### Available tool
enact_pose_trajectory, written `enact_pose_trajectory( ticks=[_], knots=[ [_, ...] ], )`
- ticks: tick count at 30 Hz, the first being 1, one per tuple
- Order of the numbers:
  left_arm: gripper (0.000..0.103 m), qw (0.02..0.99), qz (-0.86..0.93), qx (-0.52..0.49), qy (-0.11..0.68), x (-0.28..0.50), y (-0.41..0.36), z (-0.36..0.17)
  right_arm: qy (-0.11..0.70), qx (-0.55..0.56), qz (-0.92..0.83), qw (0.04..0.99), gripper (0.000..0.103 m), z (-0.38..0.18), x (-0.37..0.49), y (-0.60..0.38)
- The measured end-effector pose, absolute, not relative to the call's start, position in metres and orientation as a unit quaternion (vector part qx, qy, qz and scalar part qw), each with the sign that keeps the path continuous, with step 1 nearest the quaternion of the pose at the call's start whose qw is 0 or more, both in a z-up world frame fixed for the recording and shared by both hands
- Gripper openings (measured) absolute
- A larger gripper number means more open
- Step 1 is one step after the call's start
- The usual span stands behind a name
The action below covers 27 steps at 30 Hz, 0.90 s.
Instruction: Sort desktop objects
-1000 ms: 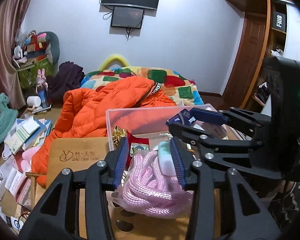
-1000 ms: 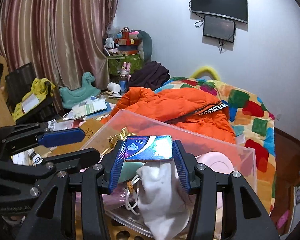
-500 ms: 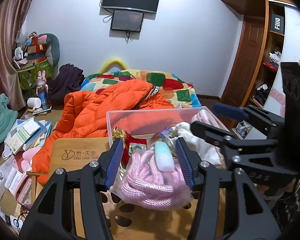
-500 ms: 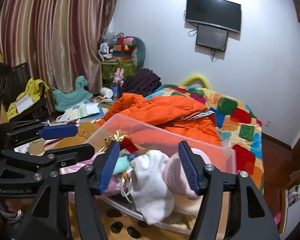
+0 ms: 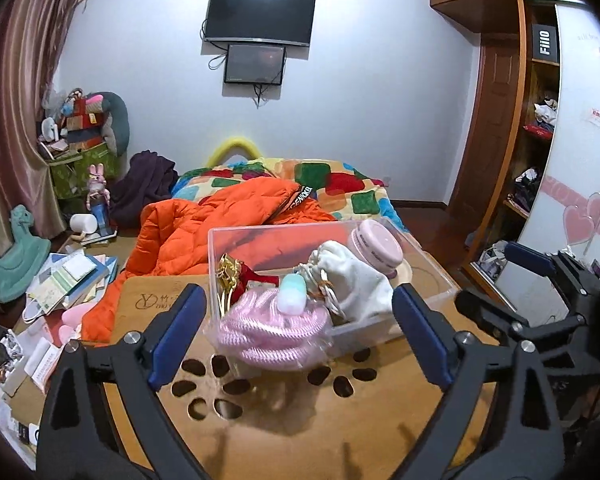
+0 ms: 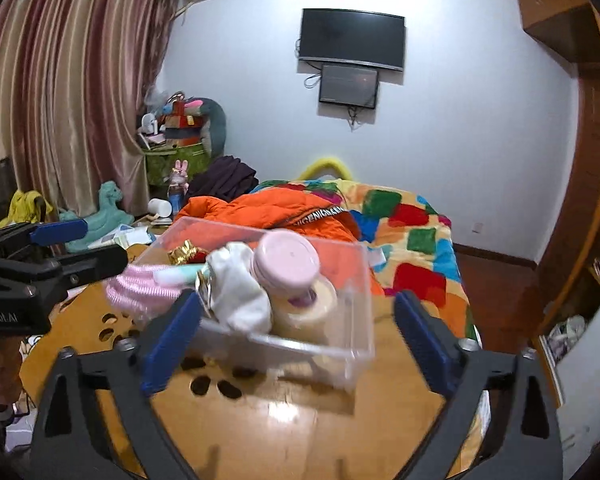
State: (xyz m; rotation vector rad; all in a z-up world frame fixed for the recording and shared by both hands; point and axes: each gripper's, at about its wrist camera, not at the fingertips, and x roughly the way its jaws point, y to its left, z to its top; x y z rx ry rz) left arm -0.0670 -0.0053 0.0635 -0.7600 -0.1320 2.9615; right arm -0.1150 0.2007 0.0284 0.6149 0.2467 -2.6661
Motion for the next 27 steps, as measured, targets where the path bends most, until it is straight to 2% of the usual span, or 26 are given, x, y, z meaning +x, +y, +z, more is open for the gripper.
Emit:
enact_pose_trajectory(
  ticks=[9, 27],
  knots=[
    [0.097, 0.009, 0.969, -0.245, -0.037, -0.036, 0.008, 0.055, 0.048, 0.232, -0.951, 0.197, 0.102, 0.024, -0.094, 0.220],
    [0.097, 0.008, 0.966, -0.257, -0.039, -0.026, 0.020, 0.030, 0.068, 0.248, -0.946, 0.196, 0.103, -0.005, -0.077, 0.217]
  ],
)
